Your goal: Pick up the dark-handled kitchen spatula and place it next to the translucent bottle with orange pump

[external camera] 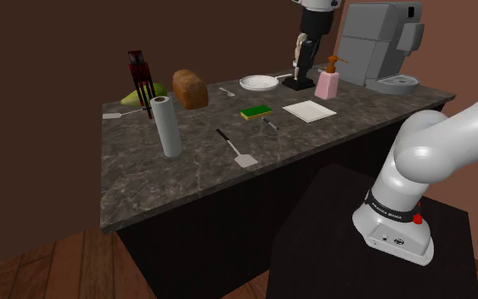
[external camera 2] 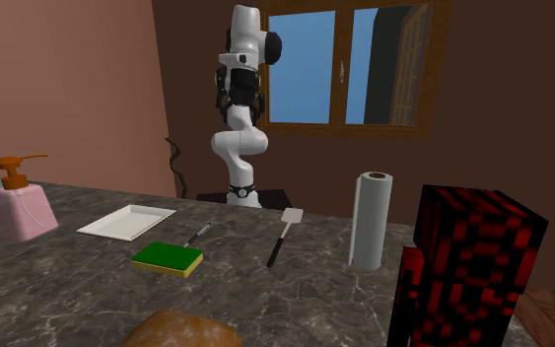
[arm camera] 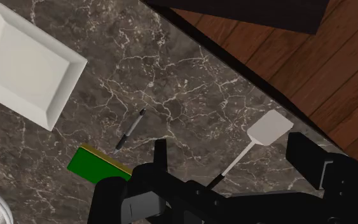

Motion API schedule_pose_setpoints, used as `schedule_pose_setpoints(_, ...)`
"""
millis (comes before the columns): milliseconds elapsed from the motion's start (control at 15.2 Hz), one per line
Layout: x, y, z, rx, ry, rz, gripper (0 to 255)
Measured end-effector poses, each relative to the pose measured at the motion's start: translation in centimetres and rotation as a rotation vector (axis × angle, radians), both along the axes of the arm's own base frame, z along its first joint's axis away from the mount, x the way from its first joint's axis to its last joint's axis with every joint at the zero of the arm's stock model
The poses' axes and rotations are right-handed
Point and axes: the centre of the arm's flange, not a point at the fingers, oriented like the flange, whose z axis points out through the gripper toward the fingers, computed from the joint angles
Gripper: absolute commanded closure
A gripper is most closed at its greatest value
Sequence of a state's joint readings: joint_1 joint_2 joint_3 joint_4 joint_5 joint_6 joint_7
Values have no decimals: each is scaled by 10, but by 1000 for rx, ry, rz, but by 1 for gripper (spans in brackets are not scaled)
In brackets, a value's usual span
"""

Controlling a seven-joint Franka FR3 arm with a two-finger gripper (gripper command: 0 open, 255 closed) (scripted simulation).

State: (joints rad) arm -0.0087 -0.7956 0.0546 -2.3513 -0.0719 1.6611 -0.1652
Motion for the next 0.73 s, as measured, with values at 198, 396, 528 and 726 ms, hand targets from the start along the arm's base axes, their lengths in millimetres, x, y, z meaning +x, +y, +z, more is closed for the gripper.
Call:
schedule_pose_setpoints(198, 8, 7, -12, 6, 1, -30, 0)
schedule_pose_setpoints(396, 31, 21, -38, 20, 2, -101, 0)
schedule_pose_setpoints(528, 48, 33, -58, 31, 3, -153, 0)
schedule_pose_setpoints(726, 69, 47, -85, 46, 2, -231, 0)
